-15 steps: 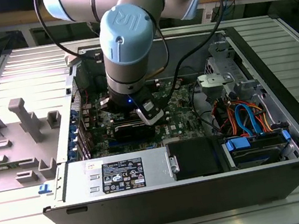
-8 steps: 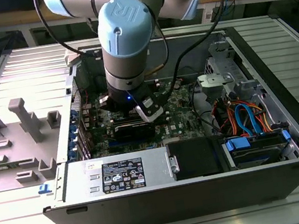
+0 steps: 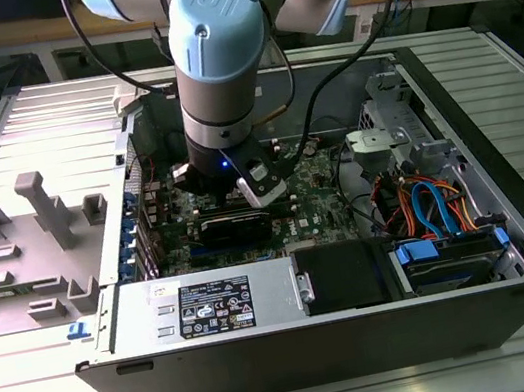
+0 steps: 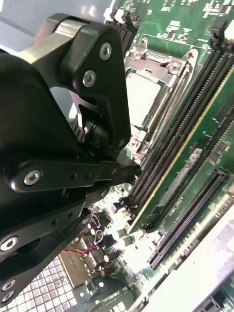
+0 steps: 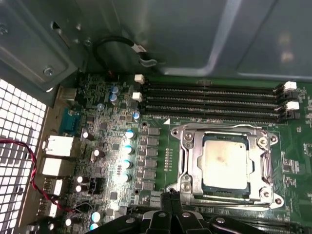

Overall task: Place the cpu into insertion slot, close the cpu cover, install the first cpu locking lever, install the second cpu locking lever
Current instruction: 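Install the second cpu locking lever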

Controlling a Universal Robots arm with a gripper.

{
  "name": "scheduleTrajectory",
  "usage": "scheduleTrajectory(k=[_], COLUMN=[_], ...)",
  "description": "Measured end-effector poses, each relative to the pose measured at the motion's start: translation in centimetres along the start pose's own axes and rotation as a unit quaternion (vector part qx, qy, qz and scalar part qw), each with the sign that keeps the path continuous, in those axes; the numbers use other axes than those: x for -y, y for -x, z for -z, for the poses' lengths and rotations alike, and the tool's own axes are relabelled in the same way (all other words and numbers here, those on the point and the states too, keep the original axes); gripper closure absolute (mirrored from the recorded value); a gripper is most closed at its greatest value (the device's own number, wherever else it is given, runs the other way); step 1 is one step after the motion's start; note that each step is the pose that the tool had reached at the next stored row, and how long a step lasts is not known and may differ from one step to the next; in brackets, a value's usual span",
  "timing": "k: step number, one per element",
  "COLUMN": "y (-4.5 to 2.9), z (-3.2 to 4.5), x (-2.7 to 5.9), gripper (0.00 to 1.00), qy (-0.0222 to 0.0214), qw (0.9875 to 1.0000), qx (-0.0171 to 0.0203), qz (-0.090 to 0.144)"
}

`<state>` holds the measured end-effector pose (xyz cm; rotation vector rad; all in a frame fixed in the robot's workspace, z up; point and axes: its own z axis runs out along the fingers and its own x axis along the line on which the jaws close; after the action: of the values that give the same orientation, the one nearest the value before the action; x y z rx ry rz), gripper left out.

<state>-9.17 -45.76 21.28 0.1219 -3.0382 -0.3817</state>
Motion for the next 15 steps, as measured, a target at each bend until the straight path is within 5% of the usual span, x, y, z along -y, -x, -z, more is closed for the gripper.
scheduleTrajectory(k=[15], y=[-0.01], z=[0.04], x=[-0.02], gripper=[0.89], qy=[-0.0012], qw=[1.0000], qx=[0.0000], qz=[0.000])
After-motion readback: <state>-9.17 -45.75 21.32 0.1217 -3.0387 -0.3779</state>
